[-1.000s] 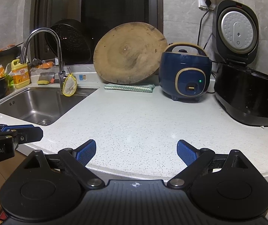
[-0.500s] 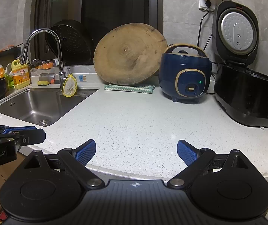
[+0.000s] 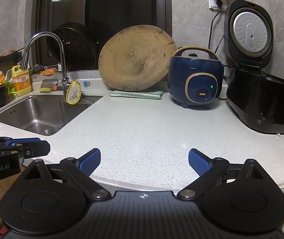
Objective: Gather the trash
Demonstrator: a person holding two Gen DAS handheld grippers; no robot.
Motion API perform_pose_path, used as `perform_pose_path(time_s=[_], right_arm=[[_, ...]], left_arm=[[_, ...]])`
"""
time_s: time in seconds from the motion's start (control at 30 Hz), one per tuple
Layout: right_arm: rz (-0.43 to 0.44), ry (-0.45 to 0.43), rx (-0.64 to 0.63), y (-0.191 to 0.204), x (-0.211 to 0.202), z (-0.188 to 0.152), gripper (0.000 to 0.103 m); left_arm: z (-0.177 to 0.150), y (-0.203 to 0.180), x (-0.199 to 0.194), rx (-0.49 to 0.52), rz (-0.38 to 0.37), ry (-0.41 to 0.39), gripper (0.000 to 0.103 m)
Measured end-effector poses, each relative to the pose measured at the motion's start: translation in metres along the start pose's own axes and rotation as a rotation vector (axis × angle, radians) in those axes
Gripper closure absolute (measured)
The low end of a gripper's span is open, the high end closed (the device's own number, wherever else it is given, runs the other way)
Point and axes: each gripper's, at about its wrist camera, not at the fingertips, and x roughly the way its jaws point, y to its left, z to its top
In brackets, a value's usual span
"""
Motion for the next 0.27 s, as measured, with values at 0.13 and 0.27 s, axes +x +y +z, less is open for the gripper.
perform_pose_path(time_s=[0.13, 0.27], right_arm=[[0.002, 0.0, 0.0, -0.009, 0.007, -0.001, 0.006], [-0.106, -0.008, -0.046, -0.047, 0.031, 0.01, 0.0]], left_arm=[[0.002, 0.003, 0.008, 0.007, 0.015, 0.005, 0.087], [0.013, 0.033, 0.023, -0.039, 0.09, 0.037, 0.087]])
